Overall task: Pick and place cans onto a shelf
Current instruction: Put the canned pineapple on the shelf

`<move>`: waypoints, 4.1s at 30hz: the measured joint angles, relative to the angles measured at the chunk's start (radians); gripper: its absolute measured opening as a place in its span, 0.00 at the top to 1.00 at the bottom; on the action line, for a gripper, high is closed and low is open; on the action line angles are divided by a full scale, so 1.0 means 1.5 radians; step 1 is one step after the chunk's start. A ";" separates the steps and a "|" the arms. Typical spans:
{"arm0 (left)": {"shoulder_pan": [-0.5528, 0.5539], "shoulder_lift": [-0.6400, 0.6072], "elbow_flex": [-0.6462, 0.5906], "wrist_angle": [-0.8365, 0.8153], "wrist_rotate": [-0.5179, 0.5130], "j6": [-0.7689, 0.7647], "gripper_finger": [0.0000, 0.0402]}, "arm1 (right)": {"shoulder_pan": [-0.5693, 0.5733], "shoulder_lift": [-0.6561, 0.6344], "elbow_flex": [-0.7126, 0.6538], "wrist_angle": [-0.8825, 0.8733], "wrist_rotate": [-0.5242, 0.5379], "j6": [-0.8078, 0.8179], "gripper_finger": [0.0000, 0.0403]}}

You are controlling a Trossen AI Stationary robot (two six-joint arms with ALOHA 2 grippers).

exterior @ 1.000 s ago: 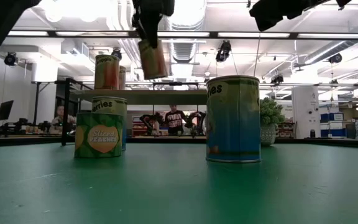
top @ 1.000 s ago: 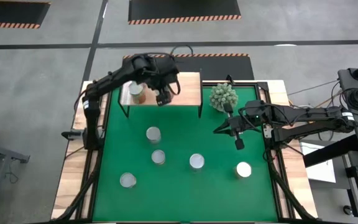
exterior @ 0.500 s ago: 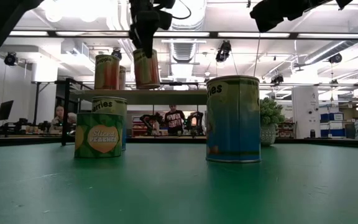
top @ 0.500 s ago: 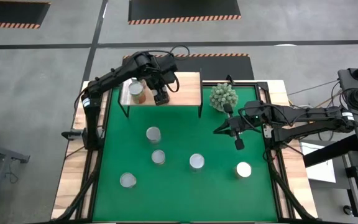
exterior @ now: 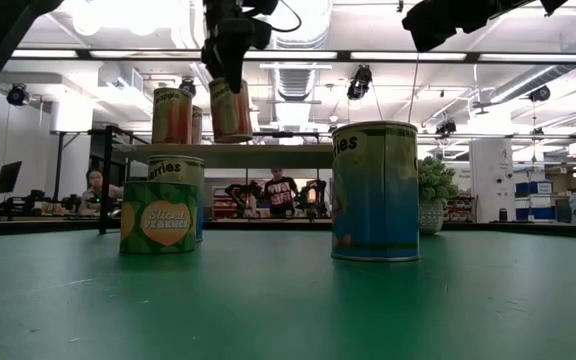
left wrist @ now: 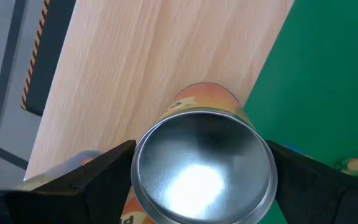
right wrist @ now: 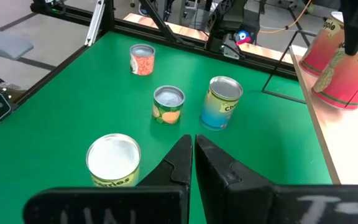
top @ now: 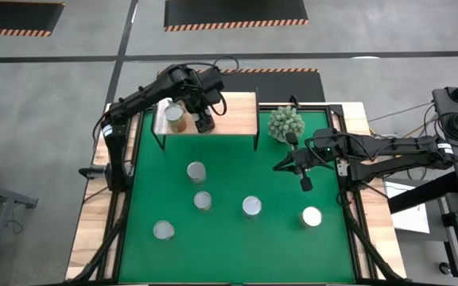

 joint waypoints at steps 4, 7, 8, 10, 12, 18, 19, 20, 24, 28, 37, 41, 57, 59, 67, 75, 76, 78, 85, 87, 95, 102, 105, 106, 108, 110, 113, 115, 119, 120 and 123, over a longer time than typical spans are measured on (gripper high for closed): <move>0.000 0.001 -0.001 0.000 0.000 -0.003 0.22 | 0.000 0.000 0.000 0.000 0.000 0.000 0.98; 0.000 0.001 -0.004 0.000 0.000 -0.003 0.22 | 0.000 0.000 0.000 0.000 0.000 0.000 0.98; 0.000 0.002 -0.005 0.000 0.000 -0.006 0.22 | 0.000 0.000 0.000 0.000 0.000 0.000 0.98; 0.000 0.002 -0.007 0.000 0.000 -0.007 0.21 | 0.000 0.000 0.000 0.000 0.000 0.000 0.98; 0.000 0.002 -0.008 0.000 -0.001 -0.008 0.19 | 0.000 0.000 0.000 0.000 0.000 0.000 0.98; 0.000 0.002 -0.008 0.000 -0.001 -0.008 0.16 | 0.000 0.000 0.000 0.000 0.000 0.000 0.98; 0.000 0.002 -0.008 0.000 -0.002 -0.008 0.16 | 0.000 0.000 0.000 0.000 0.000 0.000 0.98; 0.000 0.002 -0.008 0.001 -0.002 -0.007 0.16 | 0.000 0.000 0.000 0.000 0.000 0.000 0.98; 0.000 0.002 -0.008 0.005 -0.006 -0.003 0.16 | 0.000 0.000 0.000 0.000 0.000 0.000 0.98; -0.001 0.002 0.001 0.000 -0.019 0.014 0.16 | 0.000 0.000 0.000 0.000 0.001 0.000 0.98; -0.039 -0.029 0.055 0.000 -0.019 0.019 0.21 | 0.000 0.000 0.000 0.000 0.006 -0.002 0.98; -0.084 -0.045 0.032 0.001 -0.018 0.044 0.33 | 0.000 0.000 0.000 -0.001 0.006 0.000 0.98; -0.103 -0.068 -0.199 0.013 -0.131 0.079 0.95 | 0.000 0.000 0.000 -0.013 0.006 0.004 0.98; -0.097 -0.069 -0.199 0.018 -0.131 0.077 0.94 | 0.000 0.000 0.000 -0.013 0.006 0.002 0.98; -0.084 -0.069 -0.168 0.017 -0.132 0.052 0.99 | 0.000 0.000 0.000 -0.011 0.006 -0.001 0.98; -0.091 -0.069 -0.103 0.018 -0.075 0.002 1.00 | 0.000 0.000 0.000 -0.013 0.006 0.000 0.98; -0.096 -0.070 -0.094 0.019 -0.053 -0.008 1.00 | 0.000 0.000 0.000 -0.014 0.006 0.003 0.98; -0.113 -0.076 -0.087 0.023 -0.016 -0.024 1.00 | 0.000 0.001 0.000 -0.014 0.006 0.011 0.98; -0.233 -0.167 -0.208 0.172 -0.013 -0.012 1.00 | 0.000 0.002 0.000 -0.013 0.078 0.071 0.98; -0.270 -0.211 -0.279 0.244 -0.020 -0.011 1.00 | 0.000 0.012 0.000 -0.008 0.094 0.099 0.98; -0.362 -0.381 -0.572 0.507 -0.246 -0.033 1.00 | -0.007 0.127 0.031 0.093 0.094 0.104 0.98; -0.363 -0.505 -0.765 0.702 -0.288 0.019 1.00 | -0.068 0.274 0.206 0.030 0.093 0.038 0.98; -0.363 -0.564 -0.835 0.813 -0.289 0.063 1.00 | -0.109 0.342 0.300 -0.009 0.092 0.000 0.98; -0.361 -0.581 -0.855 0.845 -0.289 0.073 1.00 | -0.123 0.364 0.330 -0.014 0.092 -0.016 0.98; -0.354 -0.609 -0.892 0.905 -0.288 0.093 1.00 | -0.152 0.406 0.382 -0.016 0.092 -0.047 0.98; -0.348 -0.628 -0.922 0.959 -0.289 0.108 1.00 | -0.183 0.447 0.431 -0.014 0.091 -0.073 0.98; -0.335 -0.642 -0.954 1.005 -0.288 0.126 1.00 | -0.231 0.507 0.496 -0.008 0.085 -0.100 0.98; -0.321 -0.640 -0.966 1.017 -0.288 0.126 1.00 | -0.261 0.548 0.535 -0.008 0.056 -0.109 0.98; -0.290 -0.621 -0.977 1.021 -0.288 0.100 1.00 | -0.310 0.629 0.605 -0.008 -0.019 -0.111 0.98; -0.281 -0.612 -0.980 1.019 -0.288 0.093 1.00 | -0.318 0.648 0.623 -0.006 -0.029 -0.111 0.98; -0.250 -0.580 -0.980 1.026 -0.286 0.080 1.00 | -0.337 0.703 0.673 -0.001 -0.070 -0.106 0.98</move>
